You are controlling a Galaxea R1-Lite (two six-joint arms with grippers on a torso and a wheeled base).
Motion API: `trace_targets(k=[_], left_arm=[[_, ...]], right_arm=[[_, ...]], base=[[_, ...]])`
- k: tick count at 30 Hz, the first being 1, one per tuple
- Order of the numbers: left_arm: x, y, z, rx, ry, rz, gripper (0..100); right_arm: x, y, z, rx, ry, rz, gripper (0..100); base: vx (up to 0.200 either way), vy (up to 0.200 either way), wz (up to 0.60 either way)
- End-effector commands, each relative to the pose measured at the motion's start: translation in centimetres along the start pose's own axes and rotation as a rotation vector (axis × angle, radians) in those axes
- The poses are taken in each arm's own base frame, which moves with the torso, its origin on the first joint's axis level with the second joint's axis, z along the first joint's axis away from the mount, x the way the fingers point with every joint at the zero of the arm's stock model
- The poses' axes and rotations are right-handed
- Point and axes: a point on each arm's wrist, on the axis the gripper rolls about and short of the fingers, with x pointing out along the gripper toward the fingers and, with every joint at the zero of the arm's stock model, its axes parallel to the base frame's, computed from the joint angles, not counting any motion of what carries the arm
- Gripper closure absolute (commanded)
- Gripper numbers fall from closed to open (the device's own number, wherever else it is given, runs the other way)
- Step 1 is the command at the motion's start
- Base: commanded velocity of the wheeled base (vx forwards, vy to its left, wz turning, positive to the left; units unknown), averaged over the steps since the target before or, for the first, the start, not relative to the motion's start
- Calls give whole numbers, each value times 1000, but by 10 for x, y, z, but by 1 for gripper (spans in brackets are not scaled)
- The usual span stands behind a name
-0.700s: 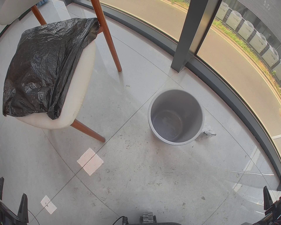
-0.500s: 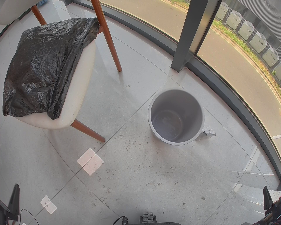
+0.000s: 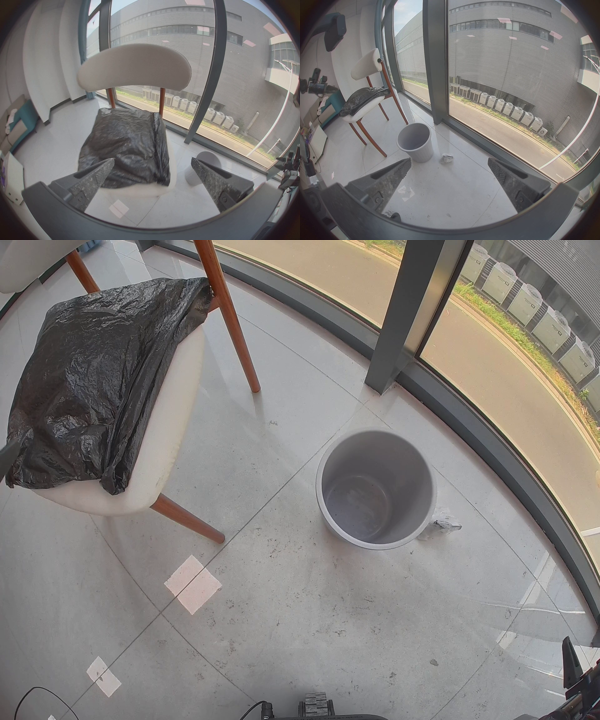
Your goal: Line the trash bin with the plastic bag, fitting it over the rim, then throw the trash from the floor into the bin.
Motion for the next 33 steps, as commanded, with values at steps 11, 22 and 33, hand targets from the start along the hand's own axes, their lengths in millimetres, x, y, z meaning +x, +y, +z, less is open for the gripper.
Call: trace_targets(k=[11, 22, 33], left_arm=[[123, -26, -15, -37, 213, -225, 0], [159, -26, -26, -4, 274, -25, 0], [185, -29, -38, -9, 271, -19, 0]], right_arm=[[0, 0, -4, 8, -3, 2, 0], [0, 0, -5, 8, 0, 0, 0], [0, 0, -5, 8, 0, 2, 0]], base=[[0, 0, 0], [0, 0, 0], [0, 0, 0]])
